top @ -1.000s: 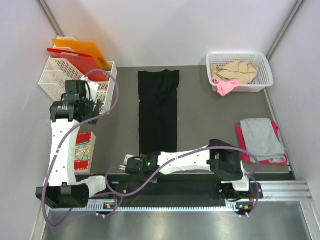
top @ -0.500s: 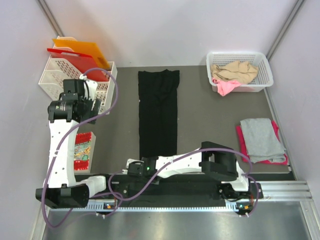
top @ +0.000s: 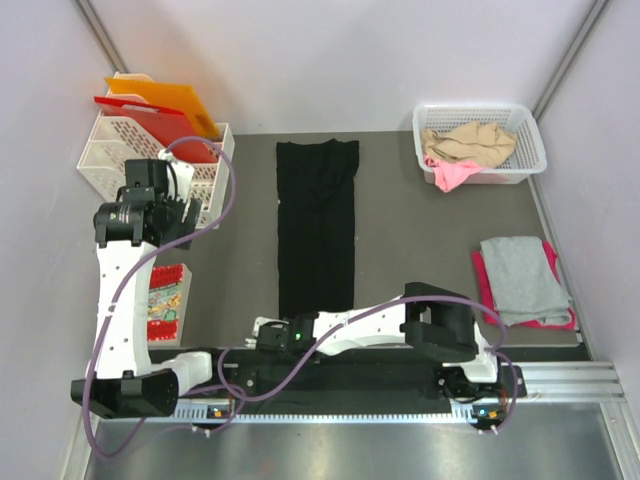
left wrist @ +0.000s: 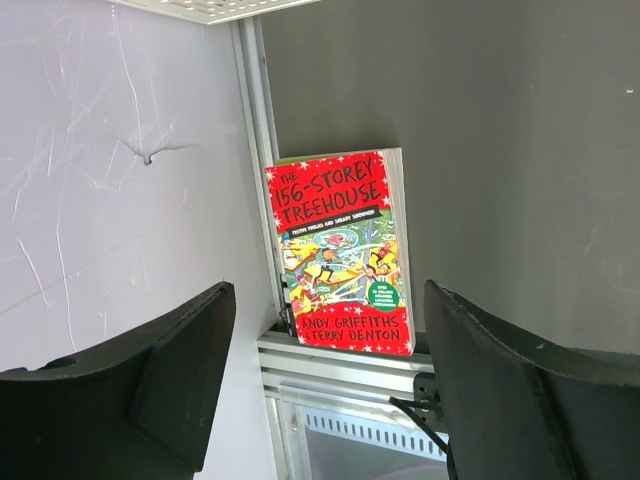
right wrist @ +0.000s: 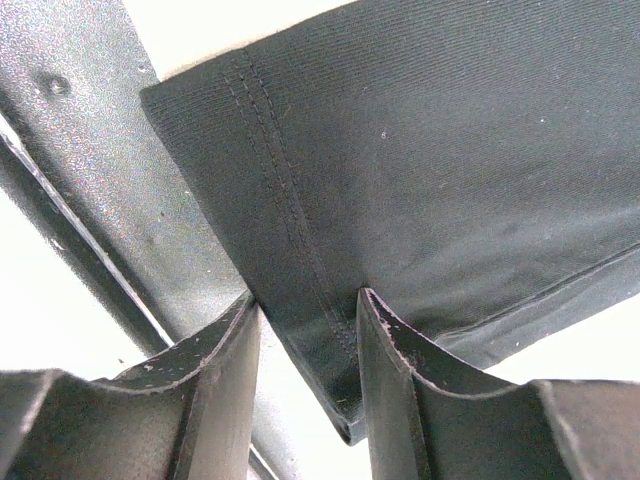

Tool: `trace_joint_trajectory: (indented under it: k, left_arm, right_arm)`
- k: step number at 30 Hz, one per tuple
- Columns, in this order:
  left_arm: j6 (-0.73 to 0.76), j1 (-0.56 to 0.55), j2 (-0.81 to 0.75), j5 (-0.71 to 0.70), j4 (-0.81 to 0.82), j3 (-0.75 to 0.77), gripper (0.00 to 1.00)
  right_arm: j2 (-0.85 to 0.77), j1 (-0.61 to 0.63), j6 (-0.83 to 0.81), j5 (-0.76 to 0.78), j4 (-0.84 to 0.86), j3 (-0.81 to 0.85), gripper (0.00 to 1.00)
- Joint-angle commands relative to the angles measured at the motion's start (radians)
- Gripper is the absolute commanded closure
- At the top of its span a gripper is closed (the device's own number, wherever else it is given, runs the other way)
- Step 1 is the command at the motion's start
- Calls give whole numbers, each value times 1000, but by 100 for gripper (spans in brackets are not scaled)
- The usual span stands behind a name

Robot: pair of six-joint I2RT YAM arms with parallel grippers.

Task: Fold and stack the t-shirts
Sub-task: Grab the bottom of the folded rectangular tshirt with right arm

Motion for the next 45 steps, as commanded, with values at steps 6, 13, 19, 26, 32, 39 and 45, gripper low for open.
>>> trace_joint_trajectory:
  k: [6, 13, 19, 26, 32, 39, 45]
  left_arm:
    - [5, 6, -7, -5, -2, 49, 20]
    - [14, 6, -15, -7, 6, 43, 20]
    - [22, 6, -19, -5, 9, 40, 20]
    - [28, 6, -29, 3, 13, 31, 20]
    - [36, 6, -32, -2, 18, 34, 20]
    - [39, 6, -36, 3, 23, 31, 20]
    - [54, 6, -45, -5, 23, 32, 20]
  right_arm:
    - [2, -30, 106, -88, 47, -54, 100]
    - [-50, -3, 152, -89, 20, -49, 100]
    - [-83, 34, 184, -79, -66, 49, 100]
    - [-98, 37, 198, -66, -149, 149, 100]
    - [-129, 46, 201, -69, -209, 206, 100]
    - [-156, 74, 220, -95, -264, 212, 100]
    - [-194, 115, 252, -152, -313, 230, 100]
